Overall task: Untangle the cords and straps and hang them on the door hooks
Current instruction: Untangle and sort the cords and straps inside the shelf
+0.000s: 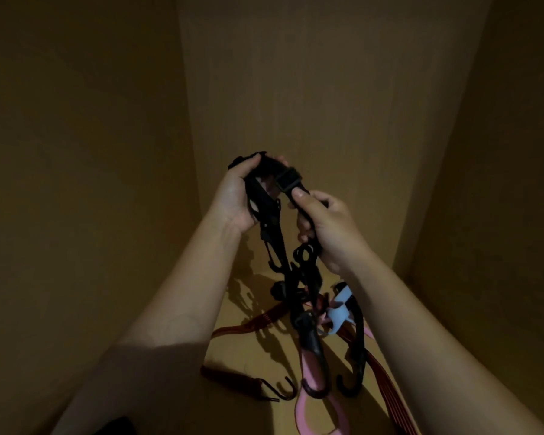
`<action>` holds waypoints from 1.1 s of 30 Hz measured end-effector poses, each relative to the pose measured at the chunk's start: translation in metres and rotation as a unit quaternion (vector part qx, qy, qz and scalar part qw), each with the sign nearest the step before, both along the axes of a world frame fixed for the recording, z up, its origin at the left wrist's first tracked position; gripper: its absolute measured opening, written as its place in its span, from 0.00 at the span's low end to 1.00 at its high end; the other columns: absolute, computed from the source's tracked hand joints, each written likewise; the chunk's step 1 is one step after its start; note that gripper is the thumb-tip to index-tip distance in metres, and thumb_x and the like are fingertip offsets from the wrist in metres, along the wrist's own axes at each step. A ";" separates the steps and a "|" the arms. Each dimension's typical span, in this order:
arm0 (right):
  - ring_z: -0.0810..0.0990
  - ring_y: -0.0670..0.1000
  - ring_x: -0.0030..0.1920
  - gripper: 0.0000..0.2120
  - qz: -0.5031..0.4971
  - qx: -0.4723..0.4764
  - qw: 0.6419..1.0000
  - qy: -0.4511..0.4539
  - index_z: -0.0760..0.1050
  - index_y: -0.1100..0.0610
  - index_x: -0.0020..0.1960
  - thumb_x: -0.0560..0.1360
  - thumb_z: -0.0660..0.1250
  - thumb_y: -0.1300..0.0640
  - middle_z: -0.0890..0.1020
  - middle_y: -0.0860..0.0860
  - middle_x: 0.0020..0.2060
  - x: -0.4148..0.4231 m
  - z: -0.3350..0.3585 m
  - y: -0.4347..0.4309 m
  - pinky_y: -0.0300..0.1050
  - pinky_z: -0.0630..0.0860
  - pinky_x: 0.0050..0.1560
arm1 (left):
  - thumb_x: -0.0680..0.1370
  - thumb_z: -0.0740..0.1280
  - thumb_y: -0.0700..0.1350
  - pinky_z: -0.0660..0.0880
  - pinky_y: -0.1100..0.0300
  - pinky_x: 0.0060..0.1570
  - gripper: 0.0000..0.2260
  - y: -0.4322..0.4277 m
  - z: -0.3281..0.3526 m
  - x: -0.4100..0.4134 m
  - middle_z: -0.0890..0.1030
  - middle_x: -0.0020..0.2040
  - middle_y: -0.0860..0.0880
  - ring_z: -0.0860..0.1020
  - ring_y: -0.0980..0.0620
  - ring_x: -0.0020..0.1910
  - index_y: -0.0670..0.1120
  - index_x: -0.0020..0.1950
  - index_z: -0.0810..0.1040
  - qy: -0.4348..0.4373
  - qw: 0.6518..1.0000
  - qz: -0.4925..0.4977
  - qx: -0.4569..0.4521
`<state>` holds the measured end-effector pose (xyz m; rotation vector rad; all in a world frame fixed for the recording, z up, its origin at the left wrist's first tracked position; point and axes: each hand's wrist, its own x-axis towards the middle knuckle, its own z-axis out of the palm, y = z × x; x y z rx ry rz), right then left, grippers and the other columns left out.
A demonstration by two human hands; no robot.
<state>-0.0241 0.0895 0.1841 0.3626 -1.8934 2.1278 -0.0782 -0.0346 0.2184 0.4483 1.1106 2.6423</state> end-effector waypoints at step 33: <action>0.77 0.47 0.29 0.20 0.084 -0.065 0.953 -0.282 0.75 0.61 0.48 0.76 0.59 0.43 0.77 0.53 0.31 0.031 -0.121 0.024 0.41 0.71 0.40 | 0.74 0.62 0.43 0.70 0.64 0.28 0.07 -0.012 -0.159 0.056 0.71 0.24 0.52 0.68 0.57 0.20 0.41 0.46 0.77 -0.026 0.894 -0.288 -0.342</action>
